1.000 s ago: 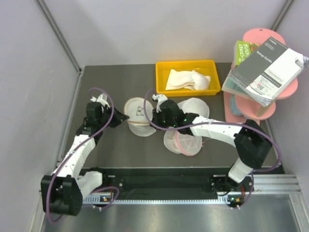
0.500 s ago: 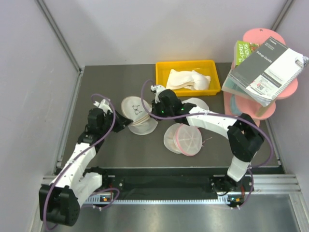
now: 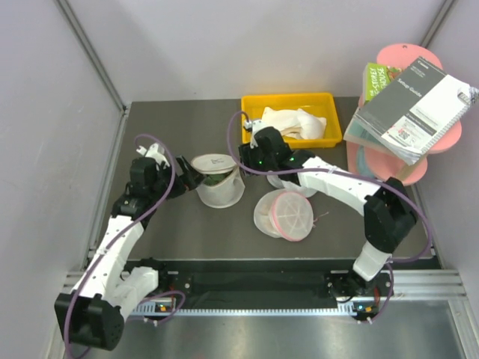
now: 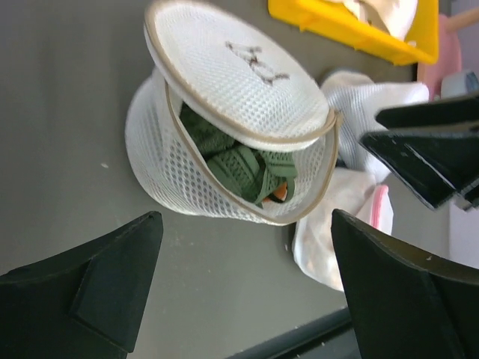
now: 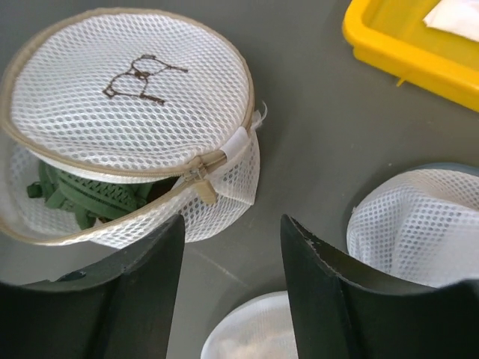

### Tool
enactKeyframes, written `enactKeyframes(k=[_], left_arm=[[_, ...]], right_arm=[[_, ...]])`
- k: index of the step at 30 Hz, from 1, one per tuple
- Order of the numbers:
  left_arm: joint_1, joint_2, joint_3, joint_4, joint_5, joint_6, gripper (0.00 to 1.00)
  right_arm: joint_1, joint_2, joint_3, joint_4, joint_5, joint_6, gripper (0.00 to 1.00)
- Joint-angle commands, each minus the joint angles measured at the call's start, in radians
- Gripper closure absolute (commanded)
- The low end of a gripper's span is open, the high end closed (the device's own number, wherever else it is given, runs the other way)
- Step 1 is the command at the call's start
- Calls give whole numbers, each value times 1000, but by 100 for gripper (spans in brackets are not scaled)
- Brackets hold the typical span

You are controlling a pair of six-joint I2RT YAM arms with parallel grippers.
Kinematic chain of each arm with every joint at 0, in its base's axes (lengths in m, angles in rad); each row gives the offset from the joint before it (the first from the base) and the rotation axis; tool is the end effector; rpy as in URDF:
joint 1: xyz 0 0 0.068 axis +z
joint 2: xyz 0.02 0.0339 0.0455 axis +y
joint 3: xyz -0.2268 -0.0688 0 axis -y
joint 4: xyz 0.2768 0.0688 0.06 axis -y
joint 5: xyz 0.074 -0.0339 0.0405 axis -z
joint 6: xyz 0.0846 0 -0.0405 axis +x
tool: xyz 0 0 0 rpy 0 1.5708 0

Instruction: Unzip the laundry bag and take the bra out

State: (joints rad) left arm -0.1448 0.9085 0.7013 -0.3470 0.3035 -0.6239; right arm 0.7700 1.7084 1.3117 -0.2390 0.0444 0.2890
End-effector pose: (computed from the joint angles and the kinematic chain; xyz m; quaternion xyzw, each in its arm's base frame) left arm 0.2886 -0.0676 0.2127 -0.1334 0.8563 -0.3028 0.3965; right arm 0.3308 0.3155 0.1924 -0.2029 0.8692 0.2105 0.3989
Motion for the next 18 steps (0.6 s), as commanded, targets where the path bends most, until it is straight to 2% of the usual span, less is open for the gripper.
enactKeyframes(k=[1,6,10,18], left_arm=[[20,-30,108,-87,-109,105,1],[134,3,187,-107,-167,194,1],[208,62,217,-72,-188,228,1],[330,125,184,-24,-50,225,1]], right_arm=[[5,-127,57,-52,46,-31,44],[69,-121,158,-68,45,-117,34],[127,-26,259,-59,12,-227,28],[229,216,491,-88,-3,-408,26]])
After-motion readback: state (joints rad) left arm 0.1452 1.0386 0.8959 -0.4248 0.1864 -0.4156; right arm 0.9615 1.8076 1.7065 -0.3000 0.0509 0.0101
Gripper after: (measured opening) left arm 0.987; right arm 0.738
